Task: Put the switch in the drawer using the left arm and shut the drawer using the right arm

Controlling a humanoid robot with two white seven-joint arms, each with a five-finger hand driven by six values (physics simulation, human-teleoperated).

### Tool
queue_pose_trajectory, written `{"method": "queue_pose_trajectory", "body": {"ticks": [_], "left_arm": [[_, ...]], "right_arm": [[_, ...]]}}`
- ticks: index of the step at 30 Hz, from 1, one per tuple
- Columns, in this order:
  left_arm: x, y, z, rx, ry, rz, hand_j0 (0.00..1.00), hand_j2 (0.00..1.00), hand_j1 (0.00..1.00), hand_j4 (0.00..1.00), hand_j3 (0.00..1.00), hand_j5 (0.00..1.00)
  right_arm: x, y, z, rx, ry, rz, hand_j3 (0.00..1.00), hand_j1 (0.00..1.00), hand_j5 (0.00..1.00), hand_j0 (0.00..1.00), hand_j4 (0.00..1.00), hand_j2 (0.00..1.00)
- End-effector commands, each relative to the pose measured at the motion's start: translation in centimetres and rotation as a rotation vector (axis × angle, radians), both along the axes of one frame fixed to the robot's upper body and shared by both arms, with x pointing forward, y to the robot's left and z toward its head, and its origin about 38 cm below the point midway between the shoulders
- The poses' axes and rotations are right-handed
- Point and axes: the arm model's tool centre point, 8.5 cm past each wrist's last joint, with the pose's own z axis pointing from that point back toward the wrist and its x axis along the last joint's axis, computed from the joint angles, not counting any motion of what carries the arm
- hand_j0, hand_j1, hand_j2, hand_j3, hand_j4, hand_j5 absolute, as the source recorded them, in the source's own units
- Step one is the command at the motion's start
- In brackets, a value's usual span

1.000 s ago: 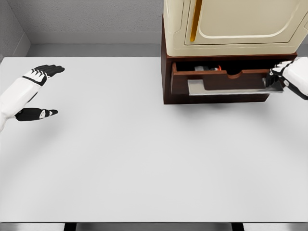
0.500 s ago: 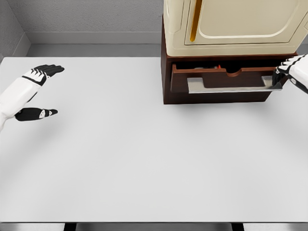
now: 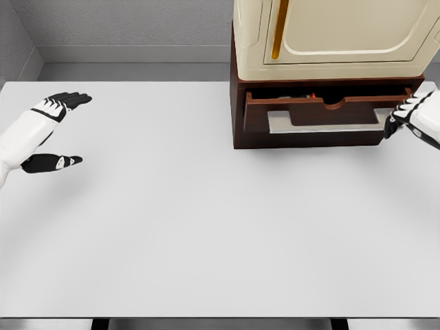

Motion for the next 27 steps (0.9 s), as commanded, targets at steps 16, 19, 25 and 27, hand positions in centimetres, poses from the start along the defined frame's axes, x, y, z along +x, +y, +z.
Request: {"method": "queue_pose_trajectory", "body": {"ticks": [16, 19, 25, 27], "left_arm": [[0.0, 0.1, 0.1, -0.007, -0.002, 0.002, 1.0, 1.0, 1.0, 1.0, 1.0, 1.0], [0.0, 0.1, 0.1, -0.007, -0.002, 0.002, 1.0, 1.0, 1.0, 1.0, 1.0, 1.0], [0.0, 0.1, 0.1, -0.007, -0.002, 0.002, 1.0, 1.0, 1.0, 1.0, 1.0, 1.0], [0.0, 0.1, 0.1, -0.007, -0.002, 0.002, 1.0, 1.0, 1.0, 1.0, 1.0, 1.0]], "right_arm": [[-1.4, 3.8, -2.6, 0.086, 0.045, 0.083, 0.26, 0.26, 0.26, 0.26, 0.26, 0.26], [-1.4, 4.3, -3.0, 0.103, 0.045, 0.09, 0.26, 0.26, 0.26, 0.26, 0.26, 0.26], [-1.2, 5.1, -3.7, 0.119, 0.049, 0.098, 0.29, 0.29, 0.29, 0.29, 0.29, 0.29], [-1.0, 5.3, -3.7, 0.124, 0.044, 0.098, 0.29, 0.29, 0.29, 0.29, 0.29, 0.29]]}}
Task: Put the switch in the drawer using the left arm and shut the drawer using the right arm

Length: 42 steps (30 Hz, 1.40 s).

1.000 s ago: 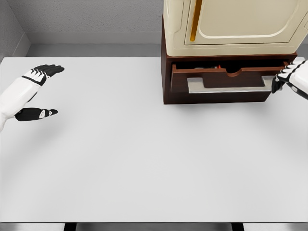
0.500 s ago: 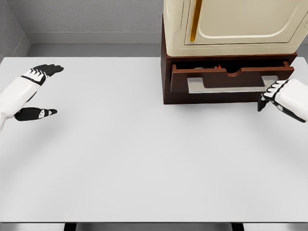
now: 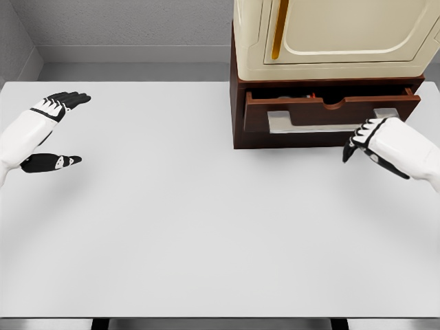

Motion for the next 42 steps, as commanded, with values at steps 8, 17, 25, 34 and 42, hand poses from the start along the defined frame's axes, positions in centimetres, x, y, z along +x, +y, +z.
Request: {"method": "queue_pose_trajectory", "body": {"ticks": [8, 17, 25, 34, 42], "left_arm": [[0.0, 0.0, 0.0, -0.009, -0.001, 0.0, 1.0, 1.0, 1.0, 1.0, 1.0, 1.0], [0.0, 0.0, 0.0, -0.009, -0.001, 0.0, 1.0, 1.0, 1.0, 1.0, 1.0, 1.0], [0.0, 0.0, 0.0, -0.009, -0.001, 0.0, 1.0, 1.0, 1.0, 1.0, 1.0, 1.0], [0.0, 0.0, 0.0, -0.009, -0.001, -0.001, 1.0, 1.0, 1.0, 1.0, 1.0, 1.0], [-0.1, 0.0, -0.1, -0.007, 0.005, -0.001, 1.0, 1.0, 1.0, 1.0, 1.0, 1.0]], "right_arm": [[1.4, -0.2, -0.6, -0.002, 0.002, -0.023, 0.29, 0.29, 0.29, 0.29, 0.29, 0.29], [2.8, -0.1, -0.1, -0.006, -0.033, -0.04, 0.29, 0.29, 0.29, 0.29, 0.29, 0.29], [3.8, 0.1, -0.5, -0.002, -0.03, -0.05, 0.29, 0.29, 0.29, 0.29, 0.29, 0.29], [4.3, -0.1, -0.1, -0.013, -0.04, -0.054, 0.29, 0.29, 0.29, 0.29, 0.29, 0.29], [4.3, -0.4, 0.3, -0.019, -0.046, -0.059, 0.29, 0.29, 0.29, 0.29, 0.29, 0.29]]}}
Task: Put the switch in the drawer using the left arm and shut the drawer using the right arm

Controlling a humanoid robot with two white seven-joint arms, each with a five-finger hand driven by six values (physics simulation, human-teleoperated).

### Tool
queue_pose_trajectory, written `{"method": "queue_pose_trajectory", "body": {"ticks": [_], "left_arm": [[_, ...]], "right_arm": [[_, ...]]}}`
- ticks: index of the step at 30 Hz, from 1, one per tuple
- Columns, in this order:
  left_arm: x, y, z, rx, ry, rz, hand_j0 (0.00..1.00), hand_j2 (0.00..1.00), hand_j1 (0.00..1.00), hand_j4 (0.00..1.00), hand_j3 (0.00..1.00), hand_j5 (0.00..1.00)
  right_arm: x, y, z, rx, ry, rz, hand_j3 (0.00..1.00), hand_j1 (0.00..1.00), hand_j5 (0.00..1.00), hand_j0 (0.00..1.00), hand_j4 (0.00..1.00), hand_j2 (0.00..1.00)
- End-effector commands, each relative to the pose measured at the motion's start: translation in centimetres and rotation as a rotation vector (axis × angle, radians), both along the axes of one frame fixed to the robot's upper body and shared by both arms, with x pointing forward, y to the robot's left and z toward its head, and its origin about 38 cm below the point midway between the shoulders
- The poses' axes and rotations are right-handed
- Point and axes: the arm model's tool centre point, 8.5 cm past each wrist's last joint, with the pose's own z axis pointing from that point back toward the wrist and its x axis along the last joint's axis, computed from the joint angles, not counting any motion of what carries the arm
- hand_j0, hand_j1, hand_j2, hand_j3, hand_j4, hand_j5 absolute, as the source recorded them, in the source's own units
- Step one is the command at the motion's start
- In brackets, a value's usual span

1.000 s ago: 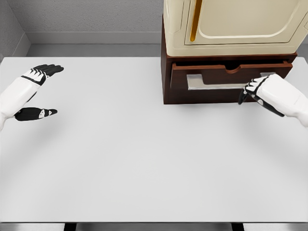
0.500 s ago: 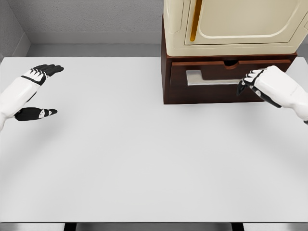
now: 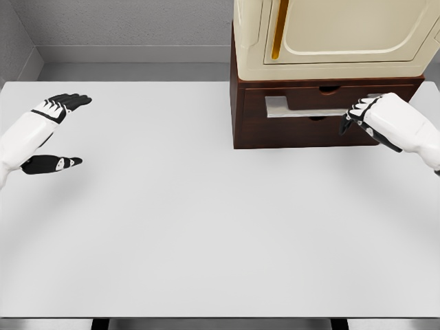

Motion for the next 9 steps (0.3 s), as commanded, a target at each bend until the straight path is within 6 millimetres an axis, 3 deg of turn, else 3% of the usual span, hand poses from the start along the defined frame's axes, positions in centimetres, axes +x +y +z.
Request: {"method": "queue_pose_trajectory", "body": {"ticks": [1, 4, 9], "left_arm": [[0.0, 0.0, 0.1, -0.007, -0.001, 0.0, 1.0, 1.0, 1.0, 1.0, 1.0, 1.0], [-0.1, -0.1, 0.1, -0.006, -0.001, -0.003, 1.0, 1.0, 1.0, 1.0, 1.0, 1.0], [-0.1, -0.1, 0.0, -0.007, 0.0, -0.004, 1.0, 1.0, 1.0, 1.0, 1.0, 1.0]], "right_arm": [[-0.1, -0.2, 0.4, 0.002, -0.003, -0.001, 0.29, 0.29, 0.29, 0.29, 0.29, 0.29], [-0.5, -1.8, 1.2, -0.033, -0.002, -0.018, 0.29, 0.29, 0.29, 0.29, 0.29, 0.29], [-1.2, -2.6, 2.8, -0.07, -0.017, -0.01, 0.29, 0.29, 0.29, 0.29, 0.29, 0.29]]}}
